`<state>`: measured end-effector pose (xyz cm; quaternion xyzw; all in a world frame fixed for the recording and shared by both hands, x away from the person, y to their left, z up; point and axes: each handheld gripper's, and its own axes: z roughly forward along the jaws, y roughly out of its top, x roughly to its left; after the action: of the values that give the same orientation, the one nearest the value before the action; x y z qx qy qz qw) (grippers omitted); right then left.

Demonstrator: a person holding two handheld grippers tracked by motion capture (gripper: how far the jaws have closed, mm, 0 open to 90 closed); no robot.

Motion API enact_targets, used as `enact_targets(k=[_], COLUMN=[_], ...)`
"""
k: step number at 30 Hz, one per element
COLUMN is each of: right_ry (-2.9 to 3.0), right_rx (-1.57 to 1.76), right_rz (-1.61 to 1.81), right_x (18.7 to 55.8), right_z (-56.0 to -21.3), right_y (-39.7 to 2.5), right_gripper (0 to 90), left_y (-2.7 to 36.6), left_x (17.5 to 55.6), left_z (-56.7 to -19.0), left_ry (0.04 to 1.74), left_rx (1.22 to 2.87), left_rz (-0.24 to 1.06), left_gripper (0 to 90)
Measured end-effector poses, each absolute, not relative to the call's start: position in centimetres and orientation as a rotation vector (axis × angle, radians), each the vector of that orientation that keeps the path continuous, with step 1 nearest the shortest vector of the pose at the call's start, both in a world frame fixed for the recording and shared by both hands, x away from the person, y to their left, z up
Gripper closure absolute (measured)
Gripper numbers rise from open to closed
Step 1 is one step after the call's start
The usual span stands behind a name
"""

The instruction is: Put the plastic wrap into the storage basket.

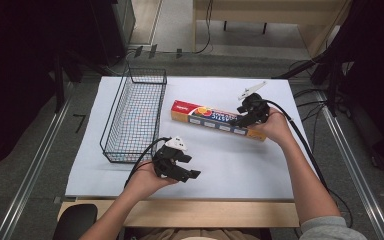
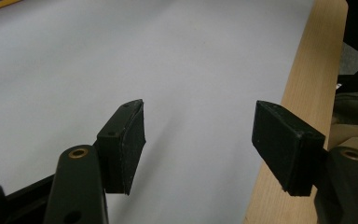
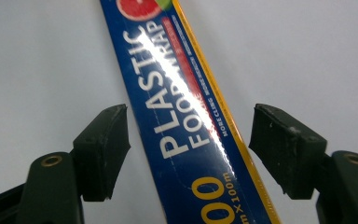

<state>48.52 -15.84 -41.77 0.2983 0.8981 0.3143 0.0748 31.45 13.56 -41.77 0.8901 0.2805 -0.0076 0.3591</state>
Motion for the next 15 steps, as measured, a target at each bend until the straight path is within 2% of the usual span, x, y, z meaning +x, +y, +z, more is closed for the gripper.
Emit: enact_targets(k=[6, 15], right_ry=[2.734, 2.781], right_rx=[0.861, 0.829], right_rz=[0.882, 0.806], right_x=[48.9, 49.6], right_z=[-42.7, -44.5], right_y=[-14.6, -13.9], right_gripper=[24.9, 27.3], left_y=[13.9, 14.6], left_x=[31.2, 30.8], left_z=[-41.8, -41.8], left_ry=[0.731, 0.755], left_rx=[2.303, 2.293], left_rz=[-0.011, 0.001], left_gripper=[34.9, 34.9])
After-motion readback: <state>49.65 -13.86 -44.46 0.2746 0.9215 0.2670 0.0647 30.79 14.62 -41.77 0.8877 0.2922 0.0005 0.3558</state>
